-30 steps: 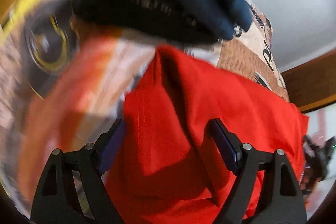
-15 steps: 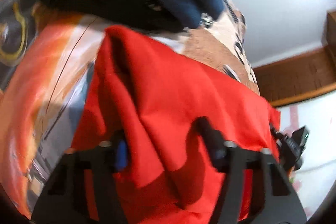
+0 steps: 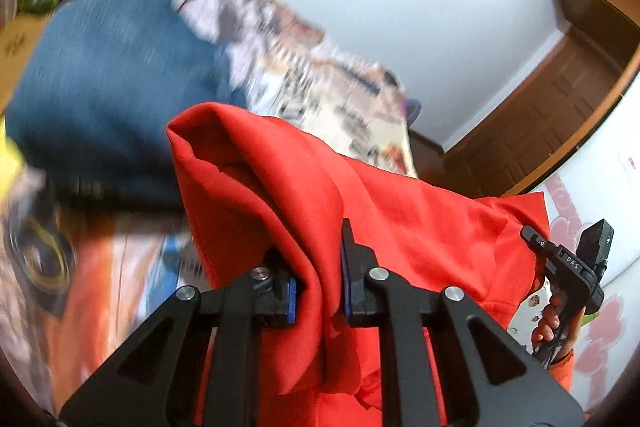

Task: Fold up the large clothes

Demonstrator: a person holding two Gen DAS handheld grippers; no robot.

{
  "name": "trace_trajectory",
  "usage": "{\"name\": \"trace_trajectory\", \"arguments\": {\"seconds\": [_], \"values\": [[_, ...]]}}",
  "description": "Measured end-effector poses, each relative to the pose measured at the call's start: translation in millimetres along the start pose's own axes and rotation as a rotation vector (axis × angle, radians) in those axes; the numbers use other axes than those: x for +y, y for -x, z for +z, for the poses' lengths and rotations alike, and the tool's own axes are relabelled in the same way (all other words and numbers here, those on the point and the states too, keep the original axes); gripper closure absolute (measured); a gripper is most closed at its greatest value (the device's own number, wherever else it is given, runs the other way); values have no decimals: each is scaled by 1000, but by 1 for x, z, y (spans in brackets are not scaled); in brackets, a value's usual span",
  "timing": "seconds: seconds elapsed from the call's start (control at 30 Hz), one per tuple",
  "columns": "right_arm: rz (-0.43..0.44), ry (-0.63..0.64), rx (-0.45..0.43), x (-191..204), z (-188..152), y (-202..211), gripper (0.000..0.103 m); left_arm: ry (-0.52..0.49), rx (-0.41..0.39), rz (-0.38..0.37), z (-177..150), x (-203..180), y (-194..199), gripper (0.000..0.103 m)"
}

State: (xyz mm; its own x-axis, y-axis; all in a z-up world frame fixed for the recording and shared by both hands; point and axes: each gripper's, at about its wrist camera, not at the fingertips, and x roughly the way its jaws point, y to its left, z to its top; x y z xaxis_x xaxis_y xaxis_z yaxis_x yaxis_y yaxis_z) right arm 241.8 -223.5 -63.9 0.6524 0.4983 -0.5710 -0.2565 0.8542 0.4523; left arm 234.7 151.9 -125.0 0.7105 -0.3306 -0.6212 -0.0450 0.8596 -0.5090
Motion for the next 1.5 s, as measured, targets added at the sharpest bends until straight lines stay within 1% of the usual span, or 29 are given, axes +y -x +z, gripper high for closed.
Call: {"name": "trace_trajectory", "arguments": {"seconds": [0.07,0.13,0.27,0.37,0.47,0.5,0.53,0.63,0.67,0.73,0.8,0.83,0.93,1.0,1.03,1.07,1.1,1.17,1.23,1.3,1.4,1.5], "values": [[-10,7,-34,2,9,2,93,-45,-33,13,14,-11,1,88],[-19,3,-61,0,17,2,93,-96,-62,45,27,-21,-4,88],[-63,4,-73,-5,25,-14,93,-144,-57,101,42,-24,-29,88],[-108,19,-39,-11,23,-38,93,-190,-16,183,48,-20,-62,88],[-140,11,13,-21,18,-61,93,-213,27,247,47,-8,-89,88],[-153,6,30,-25,16,-69,93,-213,39,255,42,1,-88,87],[-166,1,47,-30,13,-77,93,-210,55,265,41,6,-95,87],[-197,-12,85,-43,9,-87,93,-212,80,287,37,14,-107,85],[-205,-18,100,-48,8,-92,93,-217,82,292,36,14,-108,83],[-213,-19,118,-54,5,-96,92,-233,89,318,35,15,-111,74],[-224,-5,133,-56,4,-95,88,-257,98,360,35,12,-112,56],[-227,6,141,-57,5,-94,88,-274,98,380,34,10,-111,54],[-256,53,166,-51,4,-88,80,-304,108,404,34,8,-105,47],[-281,87,169,-46,5,-76,67,-314,105,414,34,6,-100,41],[-286,103,163,-43,5,-68,63,-318,100,422,33,5,-94,39],[-287,112,156,-41,5,-63,55,-321,93,430,33,3,-89,36],[-288,122,145,-39,4,-55,51,-323,87,430,32,3,-85,36],[-290,145,115,-33,3,-34,49,-324,78,418,29,1,-72,34],[-284,165,105,-27,1,-17,44,-320,70,409,25,-1,-56,30],[-274,185,99,-20,-5,2,36,-322,62,408,19,-1,-42,25],[-268,213,86,-10,-14,24,33,-316,62,400,7,1,-22,19],[-270,230,86,-2,-25,39,33,-298,79,376,-6,7,-7,19]]}}
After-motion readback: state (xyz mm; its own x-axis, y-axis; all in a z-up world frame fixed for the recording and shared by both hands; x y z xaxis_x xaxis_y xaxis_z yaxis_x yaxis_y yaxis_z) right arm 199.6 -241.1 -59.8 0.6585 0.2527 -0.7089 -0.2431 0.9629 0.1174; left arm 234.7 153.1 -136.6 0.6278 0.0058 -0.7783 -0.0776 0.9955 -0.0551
